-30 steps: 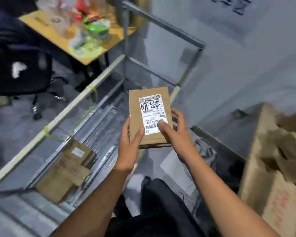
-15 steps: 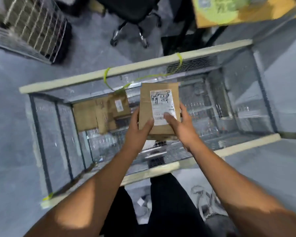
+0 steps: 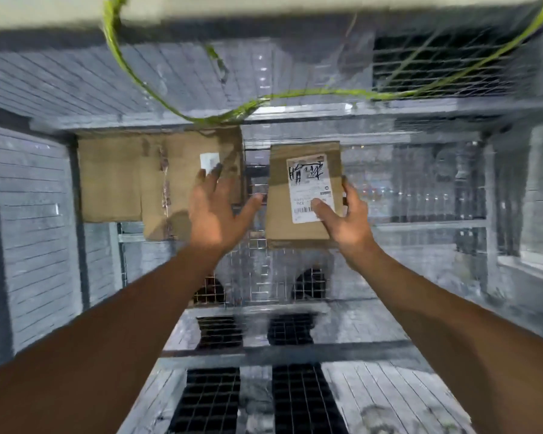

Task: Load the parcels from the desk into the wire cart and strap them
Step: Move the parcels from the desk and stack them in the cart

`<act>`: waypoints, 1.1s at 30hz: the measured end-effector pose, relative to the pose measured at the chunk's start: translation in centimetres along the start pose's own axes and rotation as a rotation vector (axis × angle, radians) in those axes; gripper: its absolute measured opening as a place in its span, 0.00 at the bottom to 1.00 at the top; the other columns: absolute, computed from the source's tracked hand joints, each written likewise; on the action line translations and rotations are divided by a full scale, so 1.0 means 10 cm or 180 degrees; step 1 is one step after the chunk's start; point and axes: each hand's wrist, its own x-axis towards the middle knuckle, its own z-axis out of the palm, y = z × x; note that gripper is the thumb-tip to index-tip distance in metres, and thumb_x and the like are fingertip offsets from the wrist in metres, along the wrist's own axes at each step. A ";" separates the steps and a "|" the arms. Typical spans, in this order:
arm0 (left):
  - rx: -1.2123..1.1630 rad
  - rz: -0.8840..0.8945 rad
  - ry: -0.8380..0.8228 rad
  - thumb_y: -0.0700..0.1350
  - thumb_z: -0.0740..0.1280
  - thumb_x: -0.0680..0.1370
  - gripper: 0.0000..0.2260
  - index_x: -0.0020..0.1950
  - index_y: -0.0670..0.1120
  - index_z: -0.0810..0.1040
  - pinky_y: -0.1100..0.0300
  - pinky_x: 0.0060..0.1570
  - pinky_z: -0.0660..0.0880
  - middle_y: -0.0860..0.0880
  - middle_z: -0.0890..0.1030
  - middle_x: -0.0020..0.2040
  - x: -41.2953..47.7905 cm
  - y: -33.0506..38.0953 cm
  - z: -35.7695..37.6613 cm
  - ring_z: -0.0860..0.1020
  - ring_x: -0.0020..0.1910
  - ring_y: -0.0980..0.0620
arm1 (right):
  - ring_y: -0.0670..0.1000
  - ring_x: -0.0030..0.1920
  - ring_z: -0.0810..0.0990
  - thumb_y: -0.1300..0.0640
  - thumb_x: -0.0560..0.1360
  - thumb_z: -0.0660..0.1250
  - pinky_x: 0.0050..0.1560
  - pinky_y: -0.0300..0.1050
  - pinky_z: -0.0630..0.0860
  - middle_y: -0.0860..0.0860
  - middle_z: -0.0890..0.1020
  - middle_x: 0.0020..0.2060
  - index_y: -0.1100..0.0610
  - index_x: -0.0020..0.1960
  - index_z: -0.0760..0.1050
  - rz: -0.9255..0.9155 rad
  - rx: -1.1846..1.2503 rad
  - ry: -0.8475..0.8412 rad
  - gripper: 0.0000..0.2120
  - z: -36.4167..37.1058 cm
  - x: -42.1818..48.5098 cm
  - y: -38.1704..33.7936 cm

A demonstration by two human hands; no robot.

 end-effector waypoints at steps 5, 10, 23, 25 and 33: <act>0.0582 0.0010 -0.0031 0.69 0.50 0.79 0.38 0.73 0.42 0.76 0.48 0.81 0.45 0.36 0.73 0.74 0.48 -0.33 0.48 0.60 0.81 0.46 | 0.46 0.68 0.70 0.48 0.77 0.76 0.71 0.43 0.71 0.45 0.70 0.69 0.49 0.80 0.62 -0.0141 0.0053 0.0075 0.38 0.56 0.77 0.33; 0.0766 -0.0011 -0.0017 0.68 0.55 0.76 0.39 0.84 0.51 0.57 0.43 0.80 0.38 0.47 0.47 0.85 0.50 -0.53 0.77 0.37 0.83 0.46 | 0.22 0.53 0.73 0.60 0.80 0.72 0.59 0.22 0.70 0.35 0.69 0.70 0.46 0.81 0.60 0.0036 0.0393 -0.0064 0.35 0.87 1.13 0.46; 0.0410 -0.0203 -0.0299 0.71 0.54 0.76 0.42 0.85 0.51 0.54 0.34 0.79 0.45 0.45 0.44 0.85 0.37 -0.28 0.45 0.39 0.83 0.39 | 0.57 0.75 0.70 0.40 0.78 0.71 0.60 0.42 0.68 0.51 0.66 0.80 0.45 0.85 0.49 0.0223 -0.0964 -0.0053 0.44 0.59 0.87 -0.02; 0.0339 -0.0168 -0.0197 0.70 0.57 0.78 0.39 0.84 0.53 0.55 0.35 0.80 0.47 0.43 0.47 0.85 0.22 -0.10 0.16 0.44 0.83 0.38 | 0.57 0.76 0.68 0.39 0.79 0.69 0.64 0.42 0.67 0.51 0.63 0.81 0.44 0.85 0.51 0.0300 -0.1040 0.0078 0.41 0.47 0.53 -0.18; -0.0034 0.0319 -0.0764 0.65 0.62 0.81 0.39 0.85 0.48 0.54 0.41 0.80 0.51 0.44 0.50 0.85 -0.74 0.55 -1.04 0.50 0.83 0.39 | 0.55 0.80 0.62 0.44 0.81 0.69 0.74 0.43 0.60 0.55 0.62 0.81 0.53 0.83 0.59 0.0502 -0.0950 0.0321 0.36 -0.02 -1.53 -0.88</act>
